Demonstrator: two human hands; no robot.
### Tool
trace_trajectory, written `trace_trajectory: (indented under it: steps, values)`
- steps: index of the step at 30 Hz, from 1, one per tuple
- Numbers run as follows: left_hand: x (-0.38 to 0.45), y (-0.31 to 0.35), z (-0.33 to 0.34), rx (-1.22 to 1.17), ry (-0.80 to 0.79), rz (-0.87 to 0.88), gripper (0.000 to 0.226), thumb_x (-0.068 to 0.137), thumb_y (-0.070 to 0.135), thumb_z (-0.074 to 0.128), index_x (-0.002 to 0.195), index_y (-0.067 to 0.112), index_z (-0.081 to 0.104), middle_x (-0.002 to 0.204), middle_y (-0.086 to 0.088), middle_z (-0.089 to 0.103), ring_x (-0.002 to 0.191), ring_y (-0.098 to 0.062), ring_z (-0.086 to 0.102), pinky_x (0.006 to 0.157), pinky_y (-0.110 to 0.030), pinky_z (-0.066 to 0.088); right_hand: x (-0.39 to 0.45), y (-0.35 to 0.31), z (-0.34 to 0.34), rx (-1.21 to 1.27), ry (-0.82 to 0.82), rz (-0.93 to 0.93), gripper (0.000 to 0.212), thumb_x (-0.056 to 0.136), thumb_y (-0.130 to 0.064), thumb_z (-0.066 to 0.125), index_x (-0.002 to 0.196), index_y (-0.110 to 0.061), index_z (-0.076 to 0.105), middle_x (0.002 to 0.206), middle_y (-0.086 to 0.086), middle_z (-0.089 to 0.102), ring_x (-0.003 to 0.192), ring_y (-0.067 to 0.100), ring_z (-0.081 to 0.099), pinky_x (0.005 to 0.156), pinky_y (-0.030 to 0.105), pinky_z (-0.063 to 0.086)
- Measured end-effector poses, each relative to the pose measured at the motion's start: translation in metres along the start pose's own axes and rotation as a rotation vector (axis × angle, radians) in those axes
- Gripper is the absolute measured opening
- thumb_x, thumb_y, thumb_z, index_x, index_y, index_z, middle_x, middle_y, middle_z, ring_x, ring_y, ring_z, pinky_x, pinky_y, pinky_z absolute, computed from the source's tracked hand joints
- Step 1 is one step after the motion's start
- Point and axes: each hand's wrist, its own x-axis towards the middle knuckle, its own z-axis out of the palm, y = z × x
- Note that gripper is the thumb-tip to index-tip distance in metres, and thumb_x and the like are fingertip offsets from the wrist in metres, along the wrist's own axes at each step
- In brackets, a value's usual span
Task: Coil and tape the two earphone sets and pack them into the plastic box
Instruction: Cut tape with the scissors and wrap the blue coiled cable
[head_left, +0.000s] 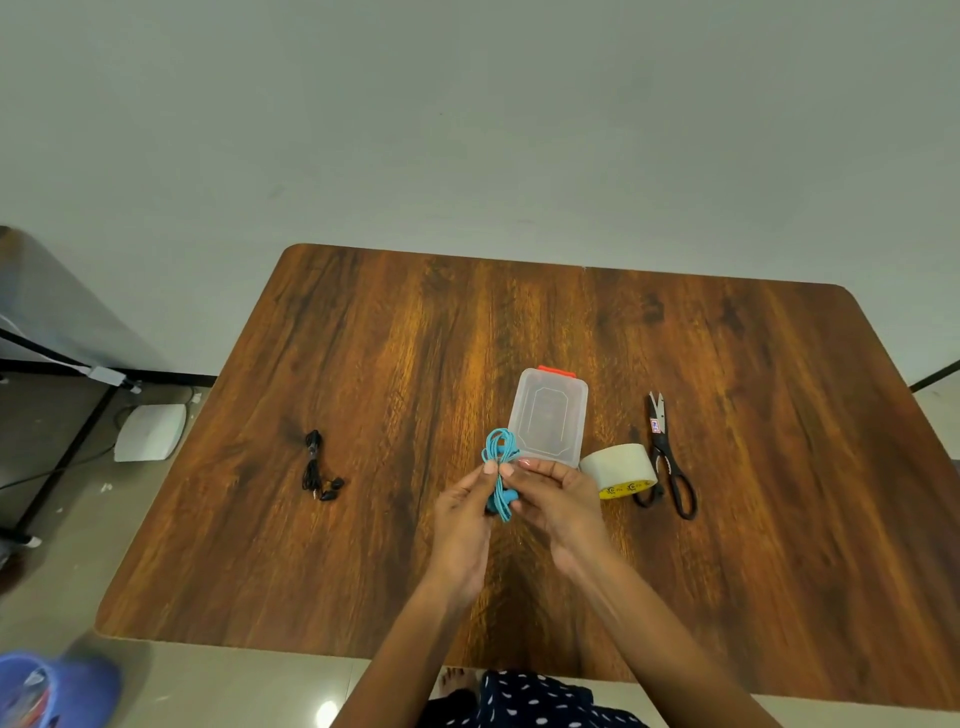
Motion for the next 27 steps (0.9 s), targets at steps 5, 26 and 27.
trace_trajectory:
  steps: [5,26,27]
  values:
    - [0.001,0.004,0.005,0.127,0.040,-0.036,0.030,0.099,0.030,0.044,0.105,0.016,0.070,0.105,-0.008,0.072,0.103,-0.020,0.065,0.092,-0.035,0.051,0.003,0.001,-0.002,-0.066,0.055,-0.060,0.021,0.071,-0.006,0.079,0.090,-0.004,0.071,0.089,0.012,0.075,0.085,0.023,0.072,0.074,0.035,0.060]
    - [0.012,0.019,-0.021,0.169,-0.014,0.049,0.027,0.073,0.028,0.073,0.093,0.009,0.076,0.091,-0.013,0.074,0.078,-0.016,0.071,0.058,-0.023,0.055,0.010,-0.019,-0.013,-0.048,-0.229,0.135,0.026,0.061,-0.016,0.080,0.086,-0.010,0.074,0.091,0.009,0.075,0.082,0.017,0.073,0.059,0.021,0.055]
    - [0.012,0.020,-0.021,0.202,-0.011,0.086,0.027,0.075,0.028,0.071,0.094,0.008,0.076,0.091,-0.014,0.074,0.077,-0.018,0.071,0.059,-0.025,0.055,0.011,-0.019,-0.013,-0.048,-0.223,0.135,0.025,0.062,-0.015,0.080,0.086,-0.009,0.074,0.090,0.009,0.075,0.081,0.016,0.073,0.058,0.020,0.055]
